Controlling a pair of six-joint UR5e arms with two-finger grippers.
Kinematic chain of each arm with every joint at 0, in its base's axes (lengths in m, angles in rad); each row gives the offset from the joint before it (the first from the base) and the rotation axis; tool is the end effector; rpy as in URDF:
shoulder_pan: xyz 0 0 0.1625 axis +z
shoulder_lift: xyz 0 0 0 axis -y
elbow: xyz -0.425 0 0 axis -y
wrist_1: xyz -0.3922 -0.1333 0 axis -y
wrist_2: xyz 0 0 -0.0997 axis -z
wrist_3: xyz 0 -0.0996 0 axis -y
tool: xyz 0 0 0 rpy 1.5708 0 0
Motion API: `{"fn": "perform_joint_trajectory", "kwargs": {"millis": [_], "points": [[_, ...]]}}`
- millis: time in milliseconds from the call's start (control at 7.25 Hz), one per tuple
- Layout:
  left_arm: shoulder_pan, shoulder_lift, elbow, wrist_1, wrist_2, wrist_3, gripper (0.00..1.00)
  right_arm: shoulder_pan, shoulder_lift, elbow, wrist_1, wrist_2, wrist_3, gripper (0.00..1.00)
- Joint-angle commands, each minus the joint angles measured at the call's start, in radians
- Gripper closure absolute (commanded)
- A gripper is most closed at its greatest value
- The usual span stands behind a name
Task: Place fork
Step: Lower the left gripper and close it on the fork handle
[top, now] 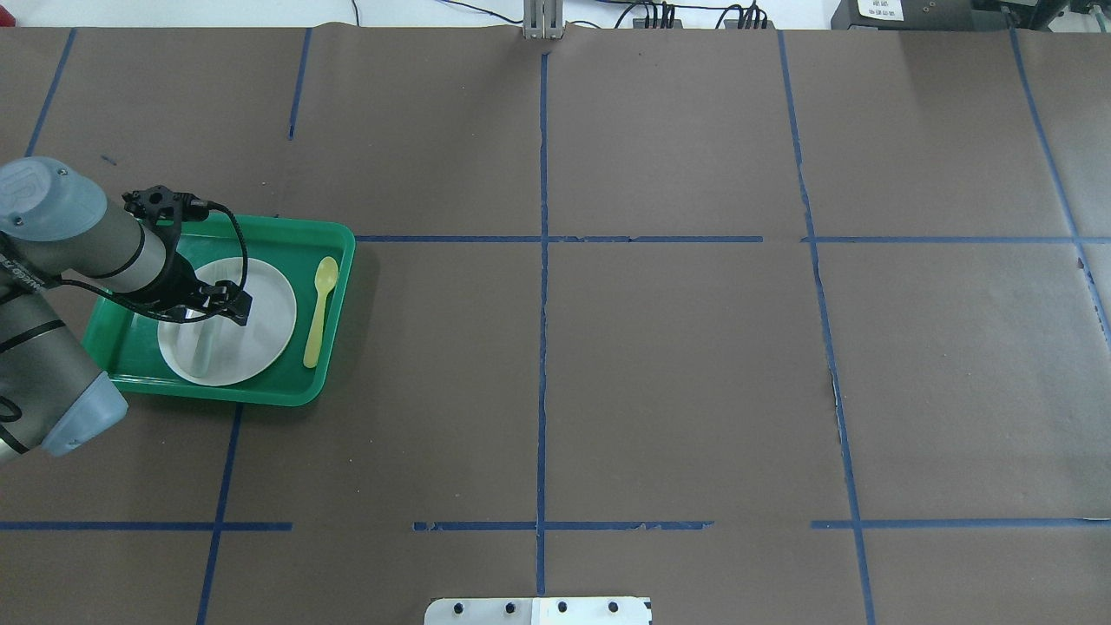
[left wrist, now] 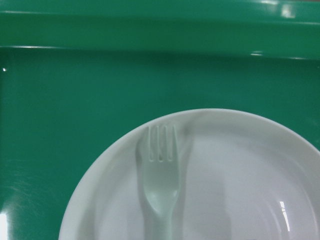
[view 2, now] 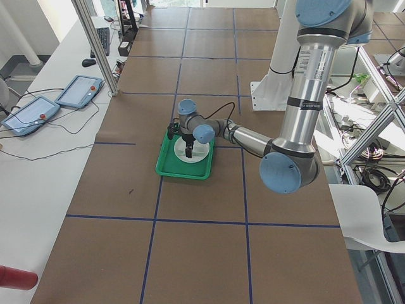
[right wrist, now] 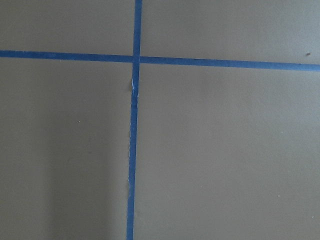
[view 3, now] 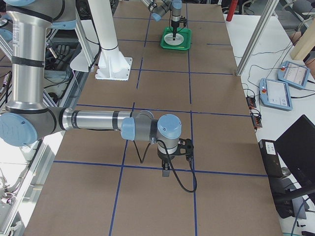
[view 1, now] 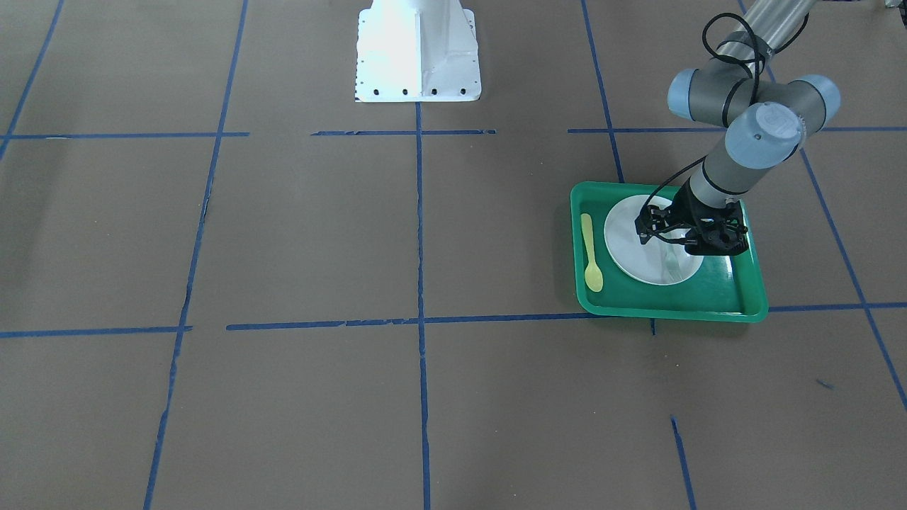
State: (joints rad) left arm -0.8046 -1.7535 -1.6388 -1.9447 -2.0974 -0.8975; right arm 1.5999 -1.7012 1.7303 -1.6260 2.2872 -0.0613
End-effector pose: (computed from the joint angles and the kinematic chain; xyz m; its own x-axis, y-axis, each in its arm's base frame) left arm 0.3480 -0.4817 0.4947 0.7011 0.0489 -0.7114 -0.0231 0.9987 0.0459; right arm 0.0805 -0.4323 0.6502 0.7537 -0.0222 0.6568 0.0171 0.9998 0.0142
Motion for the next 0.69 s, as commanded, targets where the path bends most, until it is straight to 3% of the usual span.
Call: {"fn": "perform_joint_trajectory", "kwargs": {"millis": [0, 276, 552], "points": [[0.002, 0.0, 0.01, -0.002, -0.001, 0.002, 0.15, 0.0, 0.0, 0.0, 0.0, 0.0, 0.0, 0.0], [0.001, 0.0, 0.011, -0.002, -0.001, 0.002, 0.26, 0.0, 0.0, 0.0, 0.0, 0.0, 0.001, 0.0], [0.001, 0.0, 0.01, -0.002, -0.001, 0.002, 0.48, 0.0, 0.0, 0.0, 0.0, 0.0, 0.0, 0.0]]}}
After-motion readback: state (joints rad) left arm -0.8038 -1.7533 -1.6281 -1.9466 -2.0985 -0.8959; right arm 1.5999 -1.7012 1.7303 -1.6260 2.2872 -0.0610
